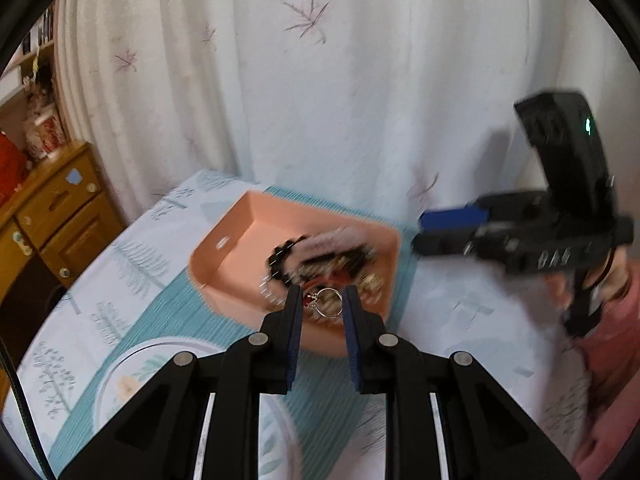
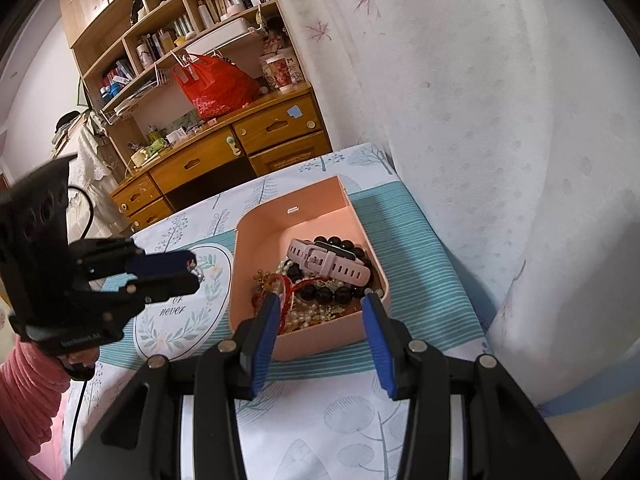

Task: Organize jewelry
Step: 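Lift the red gem ring into the pink box and open the left tool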

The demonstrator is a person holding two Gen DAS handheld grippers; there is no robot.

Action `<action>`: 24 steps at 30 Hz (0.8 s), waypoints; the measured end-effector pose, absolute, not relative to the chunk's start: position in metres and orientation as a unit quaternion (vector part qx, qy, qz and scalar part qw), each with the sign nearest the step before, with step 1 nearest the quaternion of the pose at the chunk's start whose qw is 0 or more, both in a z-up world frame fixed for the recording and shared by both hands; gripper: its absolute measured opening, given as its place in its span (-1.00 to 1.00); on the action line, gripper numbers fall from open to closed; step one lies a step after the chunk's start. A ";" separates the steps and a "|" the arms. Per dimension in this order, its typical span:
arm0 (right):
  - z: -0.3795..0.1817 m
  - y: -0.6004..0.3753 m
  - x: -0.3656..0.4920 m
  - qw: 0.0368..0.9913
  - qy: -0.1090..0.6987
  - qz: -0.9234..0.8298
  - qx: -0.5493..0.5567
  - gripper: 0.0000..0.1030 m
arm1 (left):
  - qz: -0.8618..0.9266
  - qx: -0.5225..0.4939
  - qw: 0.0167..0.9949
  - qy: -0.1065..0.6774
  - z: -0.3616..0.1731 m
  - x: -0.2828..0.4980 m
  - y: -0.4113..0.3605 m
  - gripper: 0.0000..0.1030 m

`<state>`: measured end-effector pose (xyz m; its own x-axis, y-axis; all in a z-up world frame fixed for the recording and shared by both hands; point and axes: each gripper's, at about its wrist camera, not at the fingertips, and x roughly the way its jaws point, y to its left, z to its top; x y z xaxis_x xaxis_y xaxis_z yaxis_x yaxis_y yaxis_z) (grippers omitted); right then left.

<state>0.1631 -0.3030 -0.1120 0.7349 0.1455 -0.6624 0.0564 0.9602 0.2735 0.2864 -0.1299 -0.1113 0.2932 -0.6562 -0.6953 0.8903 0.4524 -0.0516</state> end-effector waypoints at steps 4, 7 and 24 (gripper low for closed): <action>-0.111 -0.304 0.161 0.921 0.363 0.023 0.138 -0.17 | -0.489 0.156 0.782 0.354 -0.111 0.294 -0.146 -0.65; -0.112 -0.305 0.160 0.921 0.364 0.020 0.138 -0.17 | -0.479 0.138 0.778 0.381 -0.119 0.301 -0.152 -0.57; -0.101 -0.276 0.144 0.919 0.363 0.036 0.149 0.56 | -0.167 0.101 0.897 0.396 -0.079 0.269 -0.072 0.96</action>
<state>0.1436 -0.2760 -0.1013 0.7338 0.1751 -0.6564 0.0414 0.9529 0.3004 0.2691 -0.0717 -0.0786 0.6311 -0.2202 -0.7438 0.3799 0.9237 0.0489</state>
